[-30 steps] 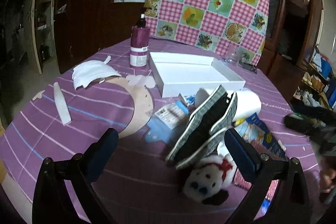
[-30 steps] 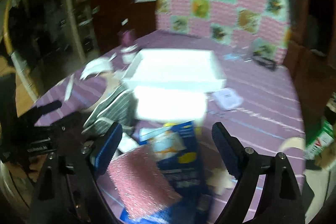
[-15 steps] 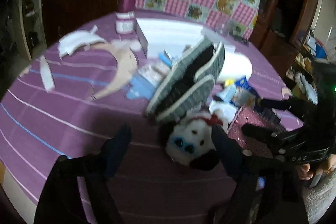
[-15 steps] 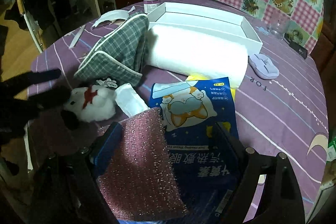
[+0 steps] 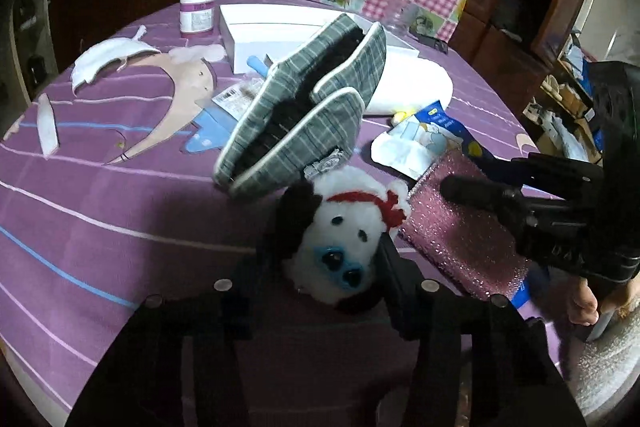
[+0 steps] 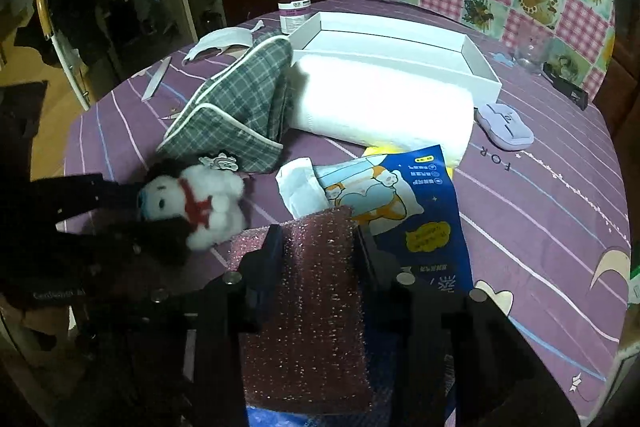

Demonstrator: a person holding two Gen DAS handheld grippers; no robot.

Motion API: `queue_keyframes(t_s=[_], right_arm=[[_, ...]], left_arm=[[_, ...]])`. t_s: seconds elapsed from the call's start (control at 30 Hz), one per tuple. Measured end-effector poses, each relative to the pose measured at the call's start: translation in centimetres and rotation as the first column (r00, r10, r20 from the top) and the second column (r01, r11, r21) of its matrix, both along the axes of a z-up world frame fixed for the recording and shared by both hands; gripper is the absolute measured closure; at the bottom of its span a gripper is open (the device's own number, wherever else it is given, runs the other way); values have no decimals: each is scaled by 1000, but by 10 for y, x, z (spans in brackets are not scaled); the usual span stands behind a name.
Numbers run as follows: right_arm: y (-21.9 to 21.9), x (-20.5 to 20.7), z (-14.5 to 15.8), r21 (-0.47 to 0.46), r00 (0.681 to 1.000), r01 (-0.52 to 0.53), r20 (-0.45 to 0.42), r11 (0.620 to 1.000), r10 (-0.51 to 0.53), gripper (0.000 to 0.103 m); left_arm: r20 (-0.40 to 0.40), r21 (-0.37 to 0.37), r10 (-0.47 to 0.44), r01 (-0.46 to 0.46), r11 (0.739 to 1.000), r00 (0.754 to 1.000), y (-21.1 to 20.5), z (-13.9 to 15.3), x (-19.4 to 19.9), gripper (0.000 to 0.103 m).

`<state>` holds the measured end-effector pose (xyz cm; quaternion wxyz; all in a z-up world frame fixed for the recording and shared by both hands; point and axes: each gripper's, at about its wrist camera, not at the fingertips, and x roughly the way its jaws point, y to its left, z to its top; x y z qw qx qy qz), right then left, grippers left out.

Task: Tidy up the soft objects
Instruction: 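Lift the sponge with the right gripper while the left lifts the dog toward the box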

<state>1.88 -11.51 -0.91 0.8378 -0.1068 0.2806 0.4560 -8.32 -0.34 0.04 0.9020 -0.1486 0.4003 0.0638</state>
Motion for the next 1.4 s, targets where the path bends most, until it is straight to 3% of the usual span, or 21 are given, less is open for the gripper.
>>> queue_keyframes(t_s=[0.03, 0.07, 0.17, 0.43, 0.63, 0.87, 0.97, 1.03, 1.07, 1.2, 1.4], right_arm=[[-3, 1, 2, 19, 1000, -1, -11, 1000, 1, 72], [-5, 2, 3, 33, 1000, -3, -18, 999, 3, 72], [-17, 8, 10, 93, 999, 22, -39, 995, -19, 74], [-42, 20, 21, 213, 992, 105, -88, 971, -88, 76], [-72, 27, 32, 382, 989, 129, -121, 915, -89, 76], [-59, 60, 9, 255, 950, 249, -254, 934, -184, 74], [-62, 68, 3, 231, 931, 277, -304, 933, -201, 59], [-70, 69, 3, 255, 925, 298, -314, 920, -213, 43], [-75, 68, 5, 276, 924, 312, -313, 909, -222, 41], [-83, 56, 15, 296, 937, 297, -272, 908, -218, 31], [-60, 17, 20, 188, 978, 208, -65, 960, -199, 25]], left_arm=[[-2, 3, 1, -1, 1000, 1000, 0, 0, 0, 56], [0, -1, 2, -2, 1000, 1000, 0, 0, 0, 65], [5, -41, 8, -8, 999, 1000, 4, 1, -1, 69], [64, -52, 30, -27, 998, 997, 9, 16, -10, 71], [132, -51, 20, -13, 999, 991, 8, 32, -16, 71], [130, -21, -2, 4, 1000, 991, 1, 33, 7, 71], [125, -3, -22, 23, 1000, 992, -8, 32, 19, 71], [122, 3, -34, 34, 999, 992, -13, 31, 25, 71], [122, 4, -39, 39, 999, 992, -15, 31, 26, 71], [112, 8, -45, 44, 999, 993, -19, 27, 27, 71], [122, 7, -19, 18, 1000, 992, -10, 31, 22, 71]])
